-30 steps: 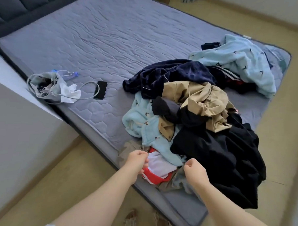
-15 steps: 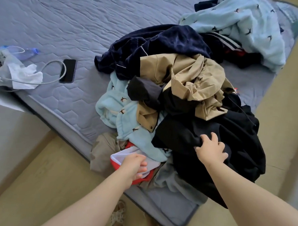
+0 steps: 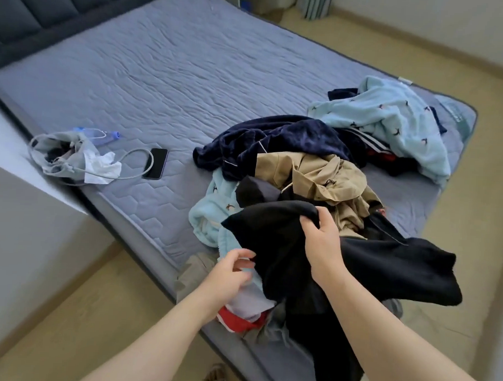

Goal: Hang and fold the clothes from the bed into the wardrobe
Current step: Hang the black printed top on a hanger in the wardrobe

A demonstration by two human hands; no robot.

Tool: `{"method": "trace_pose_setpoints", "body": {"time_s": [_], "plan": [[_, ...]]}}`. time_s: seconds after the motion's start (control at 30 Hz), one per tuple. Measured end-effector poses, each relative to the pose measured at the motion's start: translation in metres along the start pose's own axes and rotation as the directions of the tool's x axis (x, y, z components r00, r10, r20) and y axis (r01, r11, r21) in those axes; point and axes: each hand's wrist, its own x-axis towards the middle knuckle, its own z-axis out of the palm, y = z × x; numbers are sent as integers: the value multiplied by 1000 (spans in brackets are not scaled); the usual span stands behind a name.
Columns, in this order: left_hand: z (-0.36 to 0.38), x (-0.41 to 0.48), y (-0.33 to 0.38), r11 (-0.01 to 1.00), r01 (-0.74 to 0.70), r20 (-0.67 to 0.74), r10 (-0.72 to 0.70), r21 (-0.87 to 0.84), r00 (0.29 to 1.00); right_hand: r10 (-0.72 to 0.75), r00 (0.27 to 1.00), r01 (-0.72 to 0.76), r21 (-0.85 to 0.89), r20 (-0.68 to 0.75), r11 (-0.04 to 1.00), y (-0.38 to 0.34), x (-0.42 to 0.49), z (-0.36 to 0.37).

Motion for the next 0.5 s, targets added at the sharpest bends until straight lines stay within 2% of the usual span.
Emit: {"method": "trace_pose_setpoints", "body": {"time_s": [0.1, 0.17, 0.2, 0.27, 0.33, 0.5], "plan": [[-9, -30, 19, 984, -180, 118, 180, -6, 977, -106, 990, 89, 163, 96, 983, -63, -21, 22], [-13, -49, 30, 964, -264, 116, 267, -34, 957, -193, 970, 151, 249, 152, 957, -101, -38, 35], [-16, -57, 36, 947, -321, 76, 321, -3, 944, -228, 958, 173, 285, 171, 943, -118, -47, 42], [-23, -74, 54, 913, -406, -92, 407, 25, 909, -280, 939, 199, 349, 201, 916, -149, -66, 53], [-40, -89, 75, 892, -447, -254, 417, -73, 873, -321, 918, 218, 381, 232, 899, -173, -85, 64], [-92, -124, 101, 823, -492, -318, 403, -284, 858, -377, 860, 205, 444, 343, 872, -205, -123, 84]]}}
